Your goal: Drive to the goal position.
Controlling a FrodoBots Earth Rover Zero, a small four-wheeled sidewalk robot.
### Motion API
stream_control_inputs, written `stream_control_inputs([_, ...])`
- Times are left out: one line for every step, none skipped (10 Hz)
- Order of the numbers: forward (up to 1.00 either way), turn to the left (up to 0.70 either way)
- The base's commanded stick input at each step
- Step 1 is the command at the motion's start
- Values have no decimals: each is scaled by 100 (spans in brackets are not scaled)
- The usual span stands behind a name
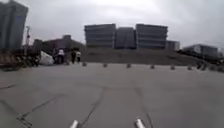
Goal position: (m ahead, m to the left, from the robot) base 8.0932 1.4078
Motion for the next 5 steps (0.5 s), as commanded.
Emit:
stream_control_inputs([100,6])
stream_control_inputs([100,6])
stream_control_inputs([100,6])
stream_control_inputs([100,6])
stream_control_inputs([100,6])
